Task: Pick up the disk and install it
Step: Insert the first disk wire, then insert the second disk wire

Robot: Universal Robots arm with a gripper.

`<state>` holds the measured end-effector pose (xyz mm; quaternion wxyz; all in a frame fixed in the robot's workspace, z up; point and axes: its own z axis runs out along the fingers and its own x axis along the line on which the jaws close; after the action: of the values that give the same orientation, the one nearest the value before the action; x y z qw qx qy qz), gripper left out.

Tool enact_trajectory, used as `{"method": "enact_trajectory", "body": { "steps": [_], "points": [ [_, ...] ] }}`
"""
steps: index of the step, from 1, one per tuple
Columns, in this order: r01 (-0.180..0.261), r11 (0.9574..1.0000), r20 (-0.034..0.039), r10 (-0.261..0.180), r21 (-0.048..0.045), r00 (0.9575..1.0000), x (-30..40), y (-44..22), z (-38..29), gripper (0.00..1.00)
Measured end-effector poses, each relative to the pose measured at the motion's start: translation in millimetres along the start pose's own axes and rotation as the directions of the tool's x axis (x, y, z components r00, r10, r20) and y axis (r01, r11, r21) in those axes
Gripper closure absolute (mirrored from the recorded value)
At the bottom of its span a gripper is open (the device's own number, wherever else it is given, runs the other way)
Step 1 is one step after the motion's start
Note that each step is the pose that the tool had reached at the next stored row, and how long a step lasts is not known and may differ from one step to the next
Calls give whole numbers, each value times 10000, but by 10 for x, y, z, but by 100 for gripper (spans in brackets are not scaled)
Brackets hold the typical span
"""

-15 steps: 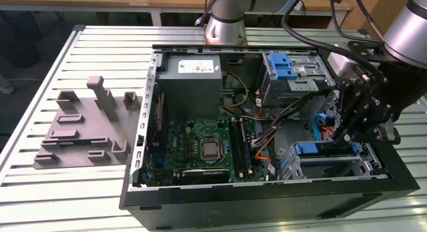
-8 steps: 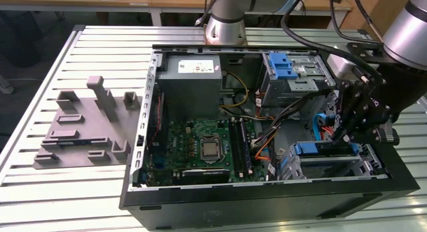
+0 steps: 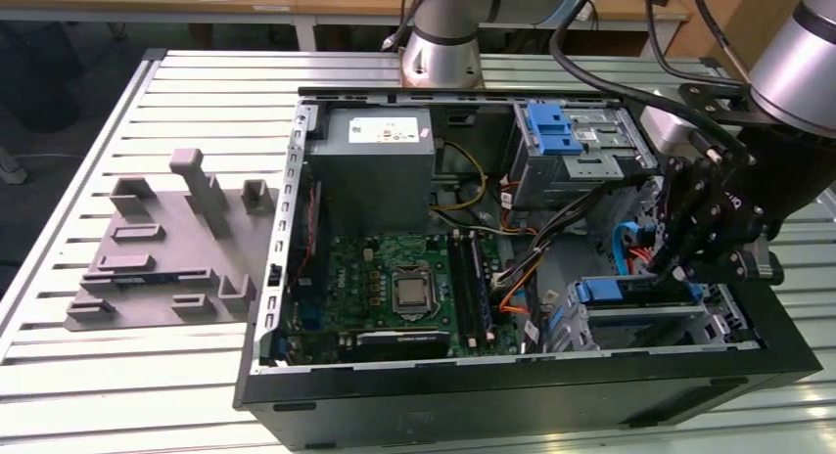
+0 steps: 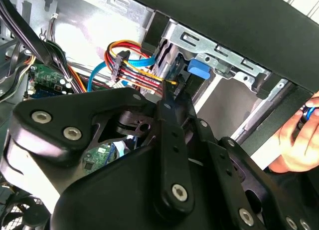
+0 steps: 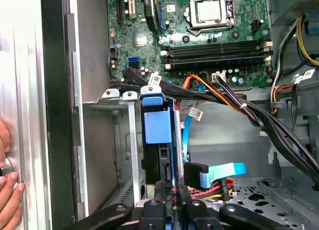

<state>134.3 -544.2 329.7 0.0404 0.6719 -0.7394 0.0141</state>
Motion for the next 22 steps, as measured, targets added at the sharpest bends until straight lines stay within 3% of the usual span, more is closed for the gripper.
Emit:
{"method": "enact_trajectory", "body": {
  "steps": [7,10,12,22],
  "points": [
    [0,10000,1,0,-1,10000,8,4,-109,76],
    [1,10000,4,-1,-1,10000,9,4,-112,78],
    [0,10000,1,0,-1,10000,9,4,-115,89],
    [1,10000,1,-1,-1,10000,10,4,-127,89]
  ]
}}
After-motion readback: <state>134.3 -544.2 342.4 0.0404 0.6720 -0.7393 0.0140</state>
